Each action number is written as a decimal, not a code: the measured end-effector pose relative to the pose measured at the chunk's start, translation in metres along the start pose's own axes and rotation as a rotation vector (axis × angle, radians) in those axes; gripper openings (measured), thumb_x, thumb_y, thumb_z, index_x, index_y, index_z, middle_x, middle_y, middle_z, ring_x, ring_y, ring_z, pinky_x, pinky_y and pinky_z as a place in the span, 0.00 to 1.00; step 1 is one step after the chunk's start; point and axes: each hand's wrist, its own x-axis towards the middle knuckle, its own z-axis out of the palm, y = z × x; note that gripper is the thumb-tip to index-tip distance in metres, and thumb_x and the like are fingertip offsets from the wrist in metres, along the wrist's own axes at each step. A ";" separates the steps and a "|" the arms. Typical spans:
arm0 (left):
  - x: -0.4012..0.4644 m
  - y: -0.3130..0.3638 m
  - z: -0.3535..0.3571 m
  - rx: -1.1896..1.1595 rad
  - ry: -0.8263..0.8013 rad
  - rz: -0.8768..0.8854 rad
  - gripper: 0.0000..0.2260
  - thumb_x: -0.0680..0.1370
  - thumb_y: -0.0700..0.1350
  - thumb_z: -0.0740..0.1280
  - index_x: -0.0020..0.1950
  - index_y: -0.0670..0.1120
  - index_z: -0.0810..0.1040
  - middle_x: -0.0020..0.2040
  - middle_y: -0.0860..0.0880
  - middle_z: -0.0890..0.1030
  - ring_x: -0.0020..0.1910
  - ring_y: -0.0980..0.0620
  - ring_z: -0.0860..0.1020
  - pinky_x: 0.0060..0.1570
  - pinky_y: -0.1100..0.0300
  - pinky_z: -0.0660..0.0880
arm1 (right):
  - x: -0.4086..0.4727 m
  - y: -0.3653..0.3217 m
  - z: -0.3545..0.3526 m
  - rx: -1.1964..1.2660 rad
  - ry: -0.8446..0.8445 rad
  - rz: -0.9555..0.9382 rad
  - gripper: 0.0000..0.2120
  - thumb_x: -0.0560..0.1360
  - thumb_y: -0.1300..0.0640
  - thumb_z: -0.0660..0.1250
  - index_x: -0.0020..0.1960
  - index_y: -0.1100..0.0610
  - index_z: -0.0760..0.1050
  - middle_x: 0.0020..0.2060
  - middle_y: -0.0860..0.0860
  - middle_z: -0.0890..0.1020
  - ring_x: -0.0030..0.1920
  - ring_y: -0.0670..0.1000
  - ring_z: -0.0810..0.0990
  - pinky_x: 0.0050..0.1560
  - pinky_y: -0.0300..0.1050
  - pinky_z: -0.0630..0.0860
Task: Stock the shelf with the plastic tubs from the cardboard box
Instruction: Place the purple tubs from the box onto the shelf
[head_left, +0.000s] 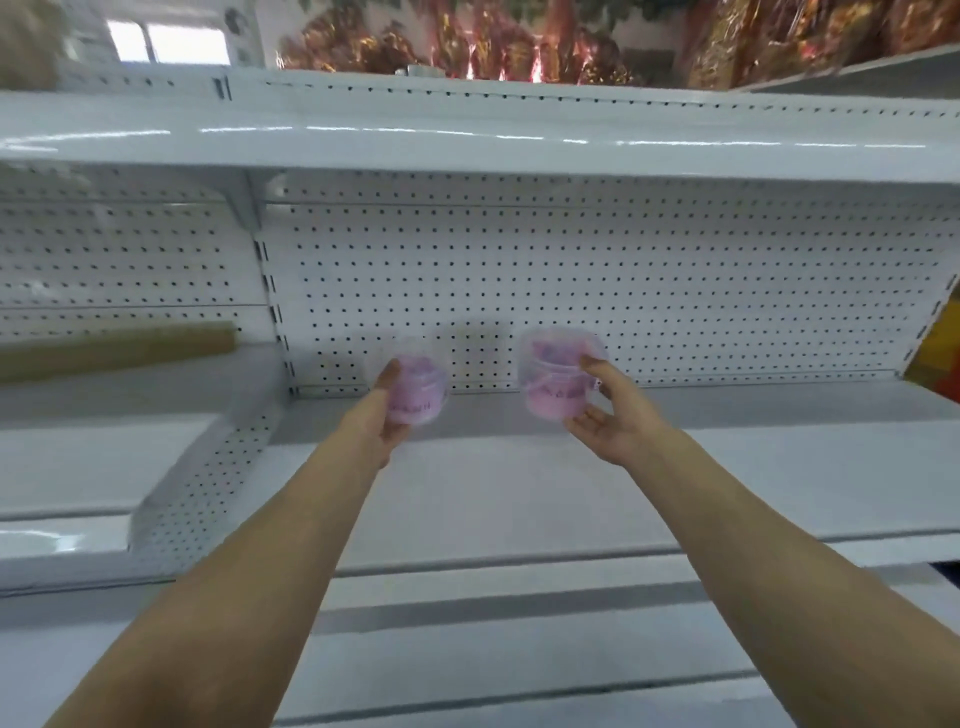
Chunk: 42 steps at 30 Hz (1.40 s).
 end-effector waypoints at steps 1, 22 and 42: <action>0.009 0.005 -0.011 0.018 0.010 0.003 0.15 0.77 0.54 0.68 0.50 0.43 0.72 0.53 0.46 0.74 0.50 0.47 0.75 0.61 0.55 0.74 | 0.005 0.006 0.014 0.005 -0.011 0.008 0.17 0.74 0.51 0.74 0.58 0.56 0.73 0.48 0.59 0.77 0.48 0.54 0.80 0.57 0.48 0.78; 0.146 0.025 -0.127 0.268 0.421 0.067 0.67 0.44 0.75 0.74 0.72 0.39 0.61 0.68 0.43 0.73 0.64 0.42 0.75 0.61 0.48 0.74 | 0.051 0.066 0.095 -0.030 -0.136 0.065 0.15 0.71 0.55 0.76 0.51 0.57 0.74 0.58 0.62 0.76 0.64 0.60 0.77 0.63 0.56 0.76; 0.100 0.020 -0.110 0.491 0.338 0.526 0.24 0.69 0.52 0.77 0.61 0.44 0.76 0.60 0.46 0.77 0.59 0.47 0.76 0.53 0.60 0.73 | 0.060 0.106 0.119 -0.053 -0.082 0.115 0.15 0.70 0.59 0.77 0.52 0.60 0.75 0.55 0.60 0.79 0.57 0.60 0.80 0.54 0.60 0.80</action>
